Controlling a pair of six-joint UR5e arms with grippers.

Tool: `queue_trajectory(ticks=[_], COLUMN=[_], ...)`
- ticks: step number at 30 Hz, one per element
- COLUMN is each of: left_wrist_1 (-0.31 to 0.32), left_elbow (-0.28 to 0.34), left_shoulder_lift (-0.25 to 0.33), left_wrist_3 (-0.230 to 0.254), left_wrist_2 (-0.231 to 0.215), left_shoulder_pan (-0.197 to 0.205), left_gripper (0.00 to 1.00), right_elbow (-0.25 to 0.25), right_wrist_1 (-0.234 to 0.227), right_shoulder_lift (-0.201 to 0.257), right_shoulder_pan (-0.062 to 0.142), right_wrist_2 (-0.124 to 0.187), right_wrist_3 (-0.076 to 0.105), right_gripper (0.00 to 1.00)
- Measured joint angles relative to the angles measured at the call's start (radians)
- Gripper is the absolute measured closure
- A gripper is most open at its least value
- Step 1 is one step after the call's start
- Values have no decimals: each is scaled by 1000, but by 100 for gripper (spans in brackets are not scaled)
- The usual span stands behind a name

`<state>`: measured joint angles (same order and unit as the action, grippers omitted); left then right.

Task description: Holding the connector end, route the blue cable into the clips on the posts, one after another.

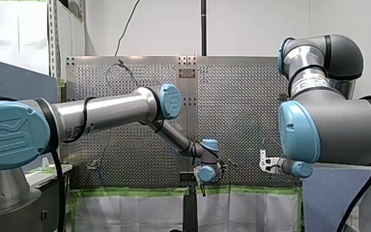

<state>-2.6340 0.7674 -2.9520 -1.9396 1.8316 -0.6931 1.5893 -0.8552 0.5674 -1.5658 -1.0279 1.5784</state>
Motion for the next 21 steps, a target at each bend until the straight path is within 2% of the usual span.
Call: queue_trajectory(ticks=[9, 16, 21], left_wrist_1=[1, 2, 2], left_elbow=[-20, -21, -21], left_shoulder_lift=[1, 12, 16], left_wrist_3=[0, 6, 10], left_wrist_2=[1, 7, 8], left_shoulder_pan=[0, 2, 3], left_gripper=[100, 100, 100], right_elbow=[-39, -85, -118], right_wrist_1=[17, 47, 64], right_shoulder_lift=[-22, -52, -57], right_shoulder_pan=[1, -1, -3], right_wrist_2=[0, 0, -1], right_wrist_3=[2, -8, -13], right_gripper=[100, 100, 100])
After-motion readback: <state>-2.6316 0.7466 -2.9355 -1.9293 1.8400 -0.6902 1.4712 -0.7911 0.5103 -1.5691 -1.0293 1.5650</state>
